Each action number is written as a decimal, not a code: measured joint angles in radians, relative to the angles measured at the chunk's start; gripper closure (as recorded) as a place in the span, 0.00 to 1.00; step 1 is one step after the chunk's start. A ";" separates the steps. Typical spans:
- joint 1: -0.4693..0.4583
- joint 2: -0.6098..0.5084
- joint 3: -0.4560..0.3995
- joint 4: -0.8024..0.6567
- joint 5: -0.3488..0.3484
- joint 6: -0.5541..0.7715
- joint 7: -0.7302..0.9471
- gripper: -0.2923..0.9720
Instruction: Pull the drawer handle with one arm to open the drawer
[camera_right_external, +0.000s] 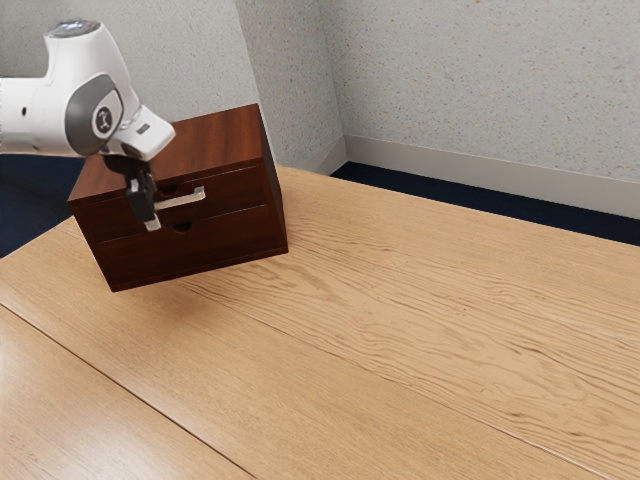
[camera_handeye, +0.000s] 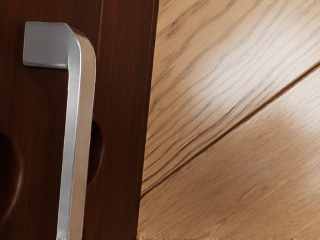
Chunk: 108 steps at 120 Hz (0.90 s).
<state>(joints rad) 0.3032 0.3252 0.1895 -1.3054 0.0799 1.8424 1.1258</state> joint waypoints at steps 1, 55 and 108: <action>0.001 0.001 0.000 0.001 0.000 -0.001 0.000 0.23; 0.017 0.039 0.001 0.038 -0.002 -0.020 0.012 0.23; 0.020 0.051 -0.001 0.038 -0.007 -0.025 0.016 0.30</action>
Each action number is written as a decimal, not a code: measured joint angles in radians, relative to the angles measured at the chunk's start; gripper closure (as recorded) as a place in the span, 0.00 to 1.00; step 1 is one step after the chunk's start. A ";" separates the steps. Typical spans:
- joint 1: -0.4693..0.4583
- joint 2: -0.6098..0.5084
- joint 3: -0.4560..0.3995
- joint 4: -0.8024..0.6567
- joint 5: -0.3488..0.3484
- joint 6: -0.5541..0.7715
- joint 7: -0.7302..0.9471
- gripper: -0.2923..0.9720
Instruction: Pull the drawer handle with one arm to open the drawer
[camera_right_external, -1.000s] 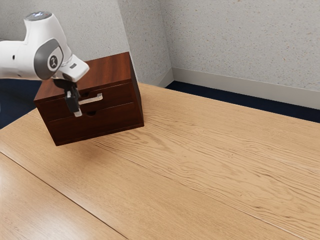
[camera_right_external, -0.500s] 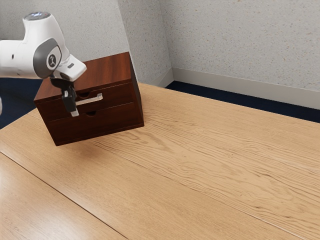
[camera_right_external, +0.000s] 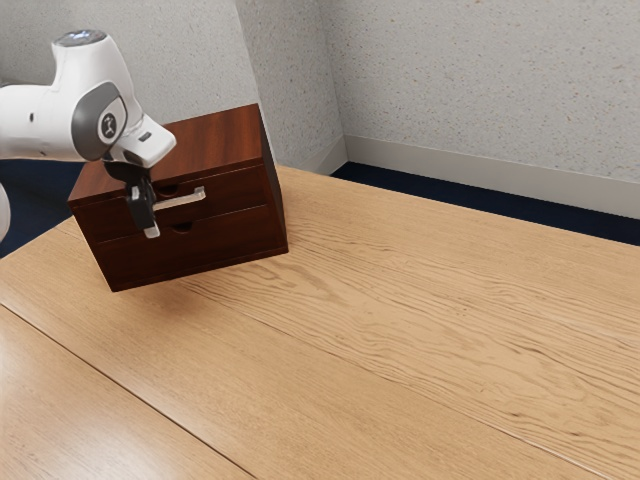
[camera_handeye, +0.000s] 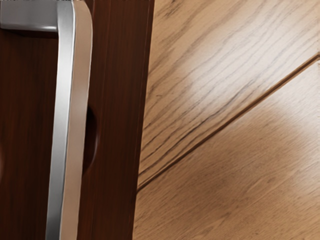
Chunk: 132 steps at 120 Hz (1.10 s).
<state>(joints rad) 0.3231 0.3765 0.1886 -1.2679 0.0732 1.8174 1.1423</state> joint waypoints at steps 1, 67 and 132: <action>0.000 0.000 0.000 0.000 0.000 0.000 0.000 0.30; -0.018 -0.011 -0.001 -0.030 -0.011 0.000 0.000 0.43; -0.039 -0.098 -0.003 -0.133 -0.016 0.006 -0.016 0.49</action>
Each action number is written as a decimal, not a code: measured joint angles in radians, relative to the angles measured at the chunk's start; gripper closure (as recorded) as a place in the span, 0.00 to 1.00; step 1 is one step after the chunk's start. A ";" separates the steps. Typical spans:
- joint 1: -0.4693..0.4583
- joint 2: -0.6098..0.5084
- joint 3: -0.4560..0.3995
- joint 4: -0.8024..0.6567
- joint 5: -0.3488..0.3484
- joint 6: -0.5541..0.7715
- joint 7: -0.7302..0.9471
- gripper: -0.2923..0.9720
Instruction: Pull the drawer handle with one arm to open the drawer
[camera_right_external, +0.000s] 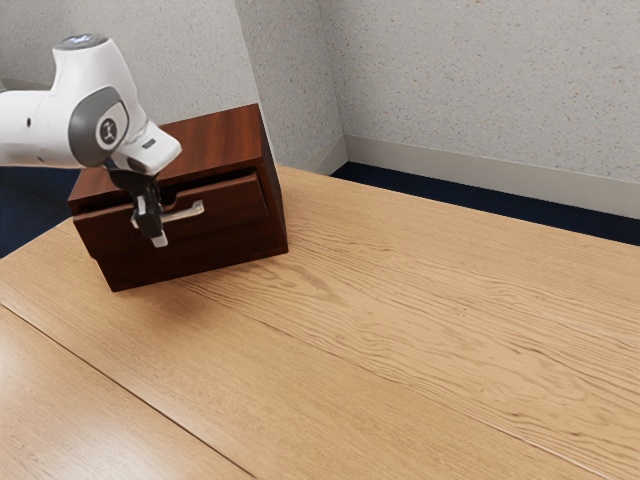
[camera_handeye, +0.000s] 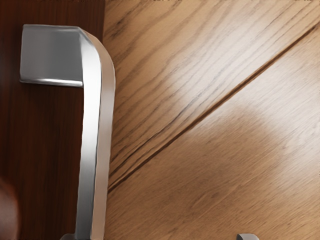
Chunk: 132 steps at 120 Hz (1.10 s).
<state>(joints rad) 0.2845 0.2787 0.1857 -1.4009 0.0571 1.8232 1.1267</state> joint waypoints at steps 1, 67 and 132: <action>0.000 -0.001 0.000 -0.001 0.000 0.000 0.000 0.49; -0.014 -0.128 0.000 -0.144 -0.003 0.018 -0.033 0.49; -0.051 -0.228 -0.003 -0.280 -0.005 0.047 -0.088 0.45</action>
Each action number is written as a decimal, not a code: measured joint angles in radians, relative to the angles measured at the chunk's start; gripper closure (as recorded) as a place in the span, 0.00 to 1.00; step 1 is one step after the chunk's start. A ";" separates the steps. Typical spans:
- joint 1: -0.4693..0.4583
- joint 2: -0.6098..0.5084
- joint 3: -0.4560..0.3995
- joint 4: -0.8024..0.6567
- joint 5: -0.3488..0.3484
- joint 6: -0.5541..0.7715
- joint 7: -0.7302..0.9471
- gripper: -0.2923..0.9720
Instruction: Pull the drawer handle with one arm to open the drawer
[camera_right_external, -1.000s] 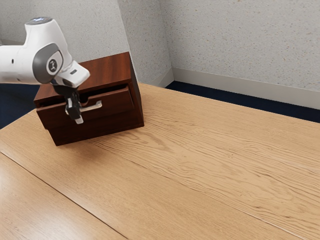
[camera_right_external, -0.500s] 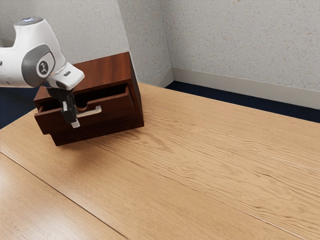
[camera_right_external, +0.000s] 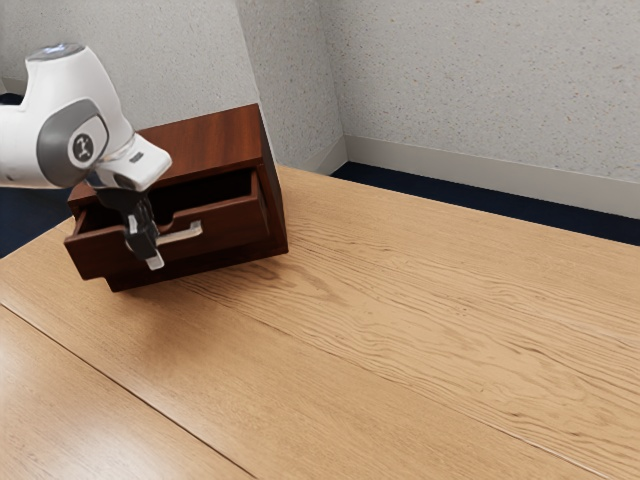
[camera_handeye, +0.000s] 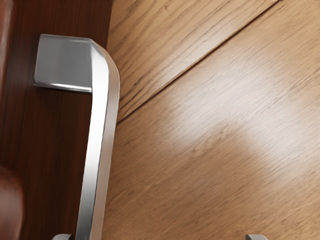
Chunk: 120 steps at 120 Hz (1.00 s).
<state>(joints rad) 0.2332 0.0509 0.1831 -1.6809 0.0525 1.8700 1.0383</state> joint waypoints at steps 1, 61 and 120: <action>-0.001 -0.002 0.000 -0.002 0.000 0.000 -0.001 0.45; -0.036 -0.115 -0.020 -0.141 0.000 0.032 -0.066 0.47; -0.050 -0.338 -0.295 0.008 0.077 -0.142 -0.134 0.28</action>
<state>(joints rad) 0.1833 -0.2868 -0.1118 -1.6732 0.1297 1.7278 0.9048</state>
